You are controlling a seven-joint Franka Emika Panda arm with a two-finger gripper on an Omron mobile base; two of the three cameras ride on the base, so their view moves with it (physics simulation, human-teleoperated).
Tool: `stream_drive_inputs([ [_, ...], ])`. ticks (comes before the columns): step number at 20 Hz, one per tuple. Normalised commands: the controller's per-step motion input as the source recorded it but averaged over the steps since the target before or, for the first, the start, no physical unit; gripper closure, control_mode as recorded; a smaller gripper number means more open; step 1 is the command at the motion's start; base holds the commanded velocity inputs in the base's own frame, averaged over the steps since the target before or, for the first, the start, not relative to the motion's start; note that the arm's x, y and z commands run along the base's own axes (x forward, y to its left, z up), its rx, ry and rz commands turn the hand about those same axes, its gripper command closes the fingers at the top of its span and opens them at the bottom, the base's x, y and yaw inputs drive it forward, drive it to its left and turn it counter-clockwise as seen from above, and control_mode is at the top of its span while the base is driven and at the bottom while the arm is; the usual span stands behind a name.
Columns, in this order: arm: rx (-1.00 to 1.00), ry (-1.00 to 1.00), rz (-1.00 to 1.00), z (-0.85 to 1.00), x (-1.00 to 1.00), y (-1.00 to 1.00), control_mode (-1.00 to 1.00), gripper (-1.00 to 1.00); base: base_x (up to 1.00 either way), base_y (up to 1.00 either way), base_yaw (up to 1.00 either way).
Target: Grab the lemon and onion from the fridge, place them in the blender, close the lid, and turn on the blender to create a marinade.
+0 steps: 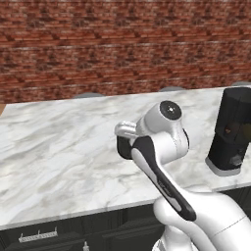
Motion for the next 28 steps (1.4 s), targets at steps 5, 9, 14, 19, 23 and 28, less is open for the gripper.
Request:
stream_drive_inputs([
  [5, -0.08, -0.06, -0.05, 1.0, -0.15, -0.62, -1.0, 1.0, 0.0, 0.0, 0.0],
  [9, -0.08, -0.1, -0.07, 1.0, -0.21, -0.7, -1.0, 1.0, 0.0, 0.0, 0.0],
  [14, -0.07, -0.15, -0.1, 0.98, -0.36, -0.7, -1.0, 1.0, 0.0, 0.0, 0.0],
  [19, -0.02, -0.05, -0.14, 0.9, -0.46, -0.81, -1.0, 1.0, 0.0, 0.0, 0.0],
  [23, 0.0, -0.05, -0.17, 0.55, -0.54, -0.8, -1.0, 1.0, 0.0, 0.0, 0.0],
  [28, 0.0, -0.06, -0.14, 0.27, -0.56, -0.73, -1.0, 1.0, 0.0, 0.0, 0.0],
])
